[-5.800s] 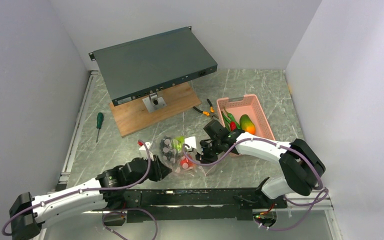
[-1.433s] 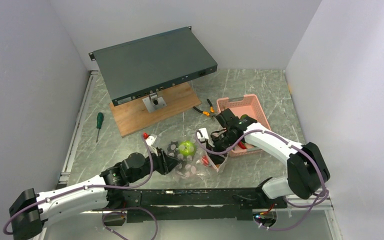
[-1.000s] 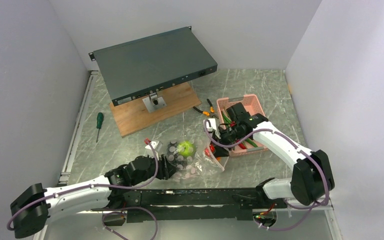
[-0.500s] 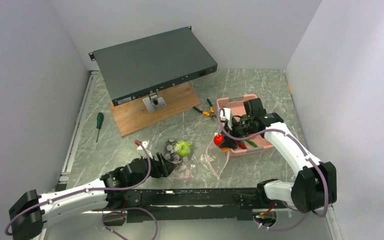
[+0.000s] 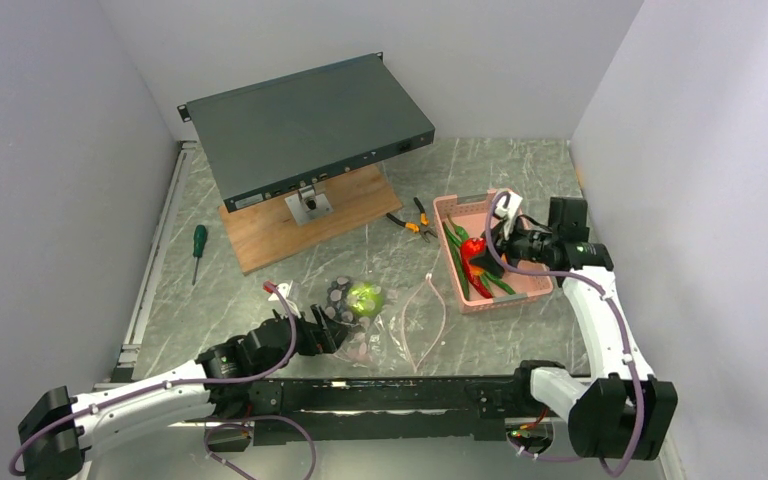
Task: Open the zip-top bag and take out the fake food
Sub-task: Place the fake fruit in the bin.
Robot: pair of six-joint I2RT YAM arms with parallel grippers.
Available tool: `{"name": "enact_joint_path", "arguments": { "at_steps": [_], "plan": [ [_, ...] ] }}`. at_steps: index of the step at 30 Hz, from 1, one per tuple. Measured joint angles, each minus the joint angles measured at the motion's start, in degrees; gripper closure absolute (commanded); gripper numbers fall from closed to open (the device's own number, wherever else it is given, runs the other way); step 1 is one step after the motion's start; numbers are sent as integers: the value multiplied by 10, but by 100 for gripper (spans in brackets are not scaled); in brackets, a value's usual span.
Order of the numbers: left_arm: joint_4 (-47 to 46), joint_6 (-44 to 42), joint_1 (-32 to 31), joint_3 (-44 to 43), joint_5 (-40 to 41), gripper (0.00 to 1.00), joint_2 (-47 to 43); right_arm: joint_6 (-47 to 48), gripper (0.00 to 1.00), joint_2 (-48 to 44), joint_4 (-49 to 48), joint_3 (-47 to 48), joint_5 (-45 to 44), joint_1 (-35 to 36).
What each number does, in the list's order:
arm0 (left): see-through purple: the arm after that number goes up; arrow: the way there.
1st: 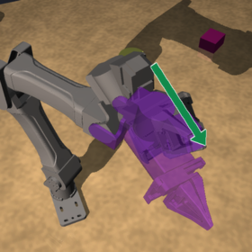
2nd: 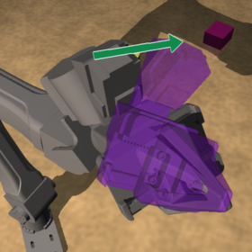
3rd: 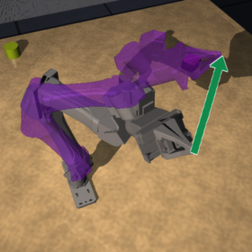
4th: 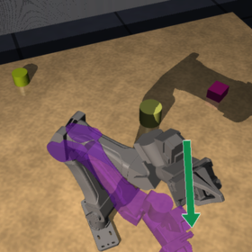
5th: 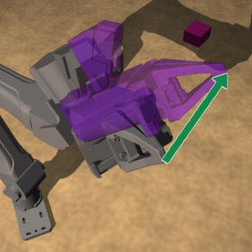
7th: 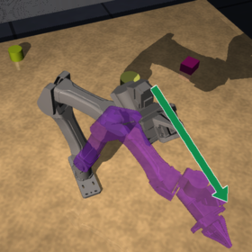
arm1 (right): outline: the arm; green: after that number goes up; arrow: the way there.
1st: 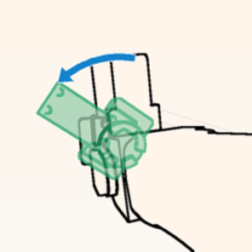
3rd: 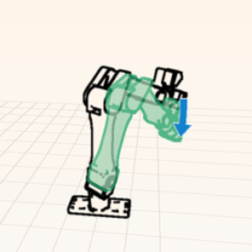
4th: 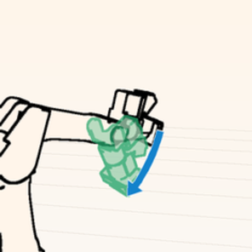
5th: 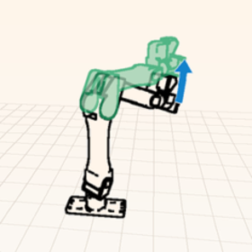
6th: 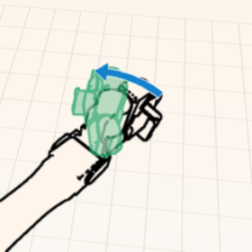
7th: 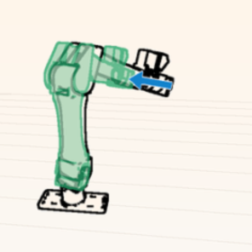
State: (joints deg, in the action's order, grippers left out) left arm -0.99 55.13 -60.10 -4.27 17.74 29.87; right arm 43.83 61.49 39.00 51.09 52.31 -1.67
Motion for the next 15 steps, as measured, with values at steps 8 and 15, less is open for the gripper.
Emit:
{"name": "enact_joint_path", "arguments": {
  "at_steps": [8,15],
  "plan": [
    [0,-2,0,0,7,0,13,-123,100,5,-128,-50,-102,-55],
    [13,-4,0,0,11,0,-1,-143,62,112,-135,-41,-142,-63]
  ]
}}
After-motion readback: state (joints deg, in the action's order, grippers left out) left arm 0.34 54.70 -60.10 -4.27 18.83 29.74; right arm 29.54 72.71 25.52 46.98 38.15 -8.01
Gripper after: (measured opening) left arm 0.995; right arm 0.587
